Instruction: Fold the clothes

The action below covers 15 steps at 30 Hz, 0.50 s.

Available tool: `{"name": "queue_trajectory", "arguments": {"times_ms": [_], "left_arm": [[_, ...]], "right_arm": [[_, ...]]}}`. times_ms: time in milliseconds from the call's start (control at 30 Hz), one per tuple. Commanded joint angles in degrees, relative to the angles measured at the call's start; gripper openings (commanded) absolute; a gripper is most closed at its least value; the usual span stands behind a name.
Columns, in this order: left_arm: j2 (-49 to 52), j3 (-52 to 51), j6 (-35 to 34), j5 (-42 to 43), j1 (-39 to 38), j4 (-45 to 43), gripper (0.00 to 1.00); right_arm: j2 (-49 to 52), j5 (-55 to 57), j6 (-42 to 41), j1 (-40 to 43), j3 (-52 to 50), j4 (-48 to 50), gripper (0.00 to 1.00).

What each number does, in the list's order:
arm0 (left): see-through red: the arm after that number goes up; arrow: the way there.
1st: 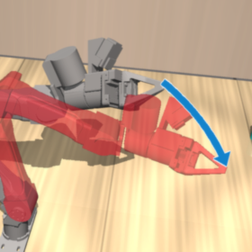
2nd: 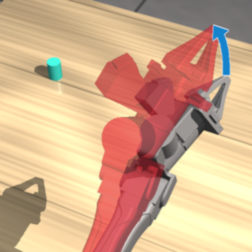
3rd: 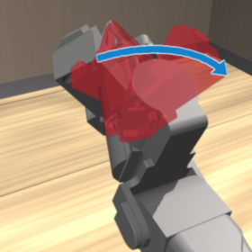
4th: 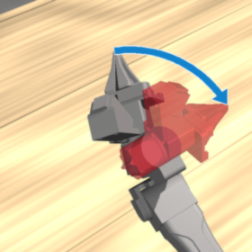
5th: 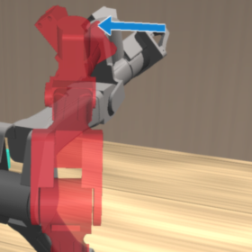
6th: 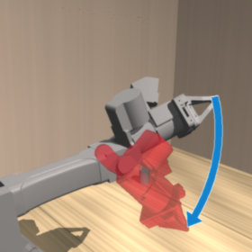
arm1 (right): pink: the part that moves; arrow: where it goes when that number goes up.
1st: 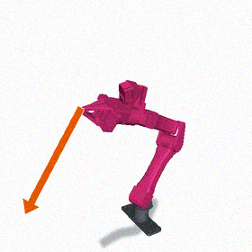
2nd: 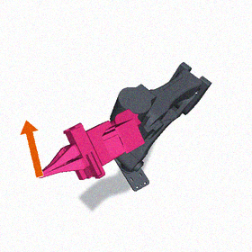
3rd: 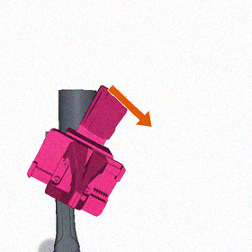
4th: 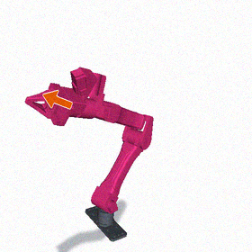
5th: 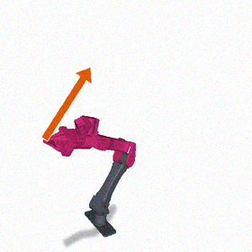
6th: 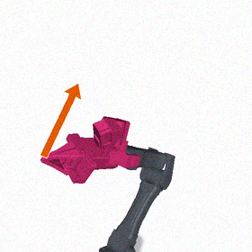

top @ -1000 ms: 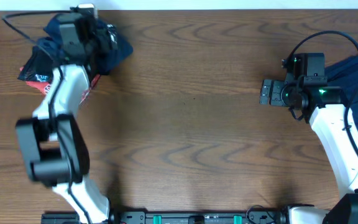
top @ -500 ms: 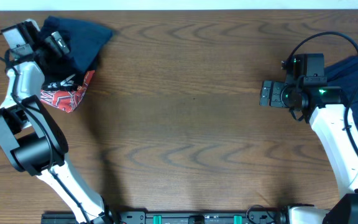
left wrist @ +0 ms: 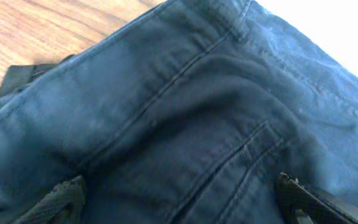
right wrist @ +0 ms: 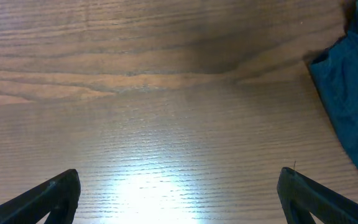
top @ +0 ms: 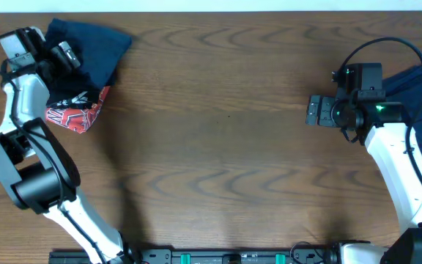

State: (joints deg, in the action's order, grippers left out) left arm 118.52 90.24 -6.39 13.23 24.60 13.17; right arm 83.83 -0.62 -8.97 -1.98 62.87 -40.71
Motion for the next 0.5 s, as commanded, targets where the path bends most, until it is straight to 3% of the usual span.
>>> {"name": "queue_trajectory", "arguments": {"times_ms": [0,200,467], "left_arm": [[-7.23,-1.38,-1.18,-1.68,0.39,0.52,0.98],[-18.32,-1.38,1.14,-1.68,-3.8,4.48,0.98],[-23.32,-1.38,6.38,-2.21,-18.08,19.69,0.98]], "right_arm": [[-0.98,-0.26,-0.22,0.04,0.15,0.59,0.99],[-0.98,-0.28,-0.2,0.09,0.15,2.49,0.99],[-0.98,-0.26,0.61,0.09,0.15,11.3,0.99]]}}
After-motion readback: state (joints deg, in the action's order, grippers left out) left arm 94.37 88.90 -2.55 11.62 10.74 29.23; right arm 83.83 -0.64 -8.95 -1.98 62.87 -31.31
